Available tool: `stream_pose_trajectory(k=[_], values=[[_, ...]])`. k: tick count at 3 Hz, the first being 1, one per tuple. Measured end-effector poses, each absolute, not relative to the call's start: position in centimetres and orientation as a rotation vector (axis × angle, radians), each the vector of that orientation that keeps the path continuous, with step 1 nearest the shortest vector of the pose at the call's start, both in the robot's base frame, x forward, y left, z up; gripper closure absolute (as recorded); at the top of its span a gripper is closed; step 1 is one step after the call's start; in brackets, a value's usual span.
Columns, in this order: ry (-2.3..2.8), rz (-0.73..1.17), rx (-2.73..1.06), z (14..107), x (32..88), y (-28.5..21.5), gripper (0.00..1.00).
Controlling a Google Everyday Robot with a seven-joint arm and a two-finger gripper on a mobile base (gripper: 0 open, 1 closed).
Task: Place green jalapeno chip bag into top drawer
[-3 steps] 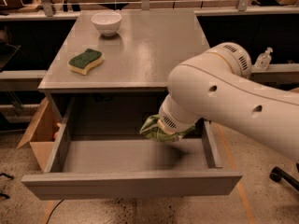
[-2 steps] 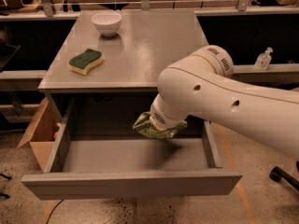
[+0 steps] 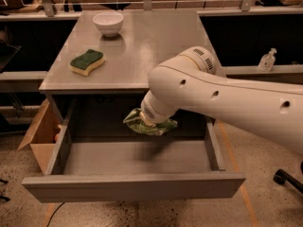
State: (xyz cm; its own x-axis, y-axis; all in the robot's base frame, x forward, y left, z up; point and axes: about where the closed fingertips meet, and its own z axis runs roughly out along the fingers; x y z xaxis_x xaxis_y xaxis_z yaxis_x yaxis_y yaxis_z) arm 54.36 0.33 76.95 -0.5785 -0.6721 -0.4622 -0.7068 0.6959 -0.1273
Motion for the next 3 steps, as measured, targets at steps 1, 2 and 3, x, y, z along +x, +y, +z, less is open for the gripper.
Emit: stream_pose_trajectory(k=[1, 2, 3], values=[[2.424, 0.095, -1.060, 77.01, 54.26, 0.28, 0.66], [2.421, 0.092, -1.060, 77.17, 54.20, 0.26, 0.42], [2.419, 0.091, -1.060, 77.33, 54.15, 0.27, 0.18]])
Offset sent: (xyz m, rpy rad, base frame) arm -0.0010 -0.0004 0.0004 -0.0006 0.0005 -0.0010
